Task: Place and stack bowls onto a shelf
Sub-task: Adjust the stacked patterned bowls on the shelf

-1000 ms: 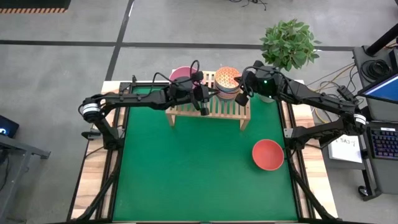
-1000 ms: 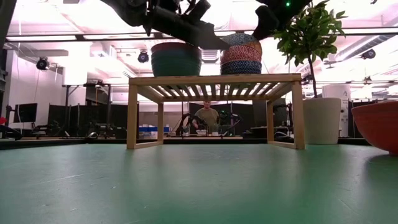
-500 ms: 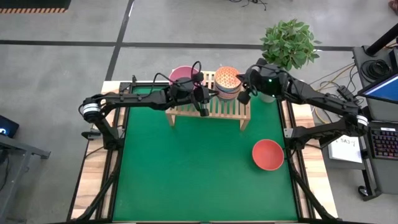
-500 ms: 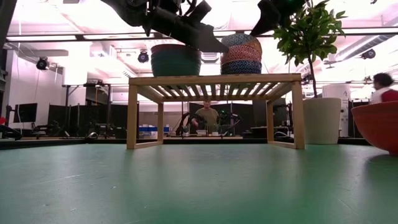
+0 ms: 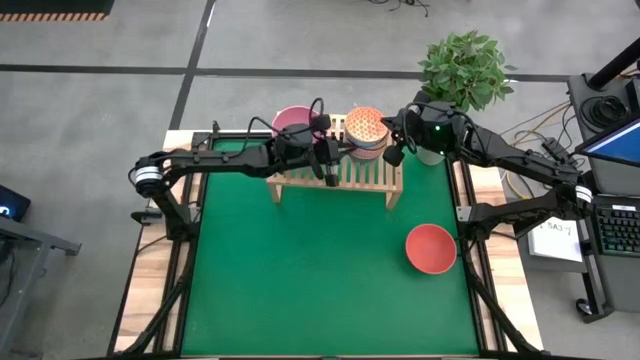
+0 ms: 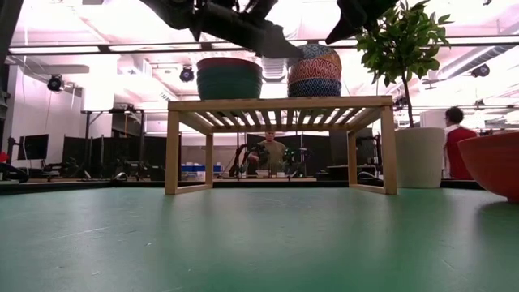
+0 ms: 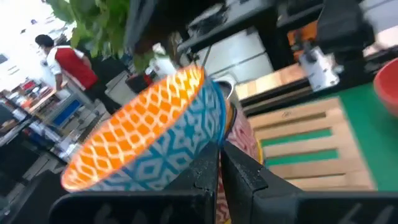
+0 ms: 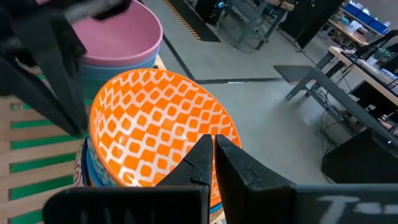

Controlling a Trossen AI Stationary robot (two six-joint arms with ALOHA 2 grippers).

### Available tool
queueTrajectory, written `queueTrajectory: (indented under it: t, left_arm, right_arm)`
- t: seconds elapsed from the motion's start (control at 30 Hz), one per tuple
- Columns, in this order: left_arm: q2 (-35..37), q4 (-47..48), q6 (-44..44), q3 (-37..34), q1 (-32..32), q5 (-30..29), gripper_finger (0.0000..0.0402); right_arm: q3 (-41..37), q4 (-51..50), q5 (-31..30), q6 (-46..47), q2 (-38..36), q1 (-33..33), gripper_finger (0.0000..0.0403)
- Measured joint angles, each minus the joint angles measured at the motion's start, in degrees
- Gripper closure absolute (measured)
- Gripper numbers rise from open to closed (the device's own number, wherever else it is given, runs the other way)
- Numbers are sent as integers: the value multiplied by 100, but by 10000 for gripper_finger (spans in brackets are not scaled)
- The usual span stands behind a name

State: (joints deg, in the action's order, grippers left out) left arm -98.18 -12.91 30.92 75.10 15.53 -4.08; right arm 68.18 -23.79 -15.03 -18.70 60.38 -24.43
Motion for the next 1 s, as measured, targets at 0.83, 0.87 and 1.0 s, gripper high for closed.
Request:
queueTrajectory:
  t: [0.83, 0.87, 1.0]
  left_arm:
    - [-71, 1372, 43, 813, -177, -381, 400]
    - [-33, 1395, 66, 847, -177, -382, 400]
    - [46, 1441, 182, 968, -176, -385, 400]
  right_arm:
    - [195, -299, -4, -39, 4, -384, 394]
    - [195, -310, -4, -41, 4, -452, 394]
    - [192, -546, 102, -32, 47, -712, 394]
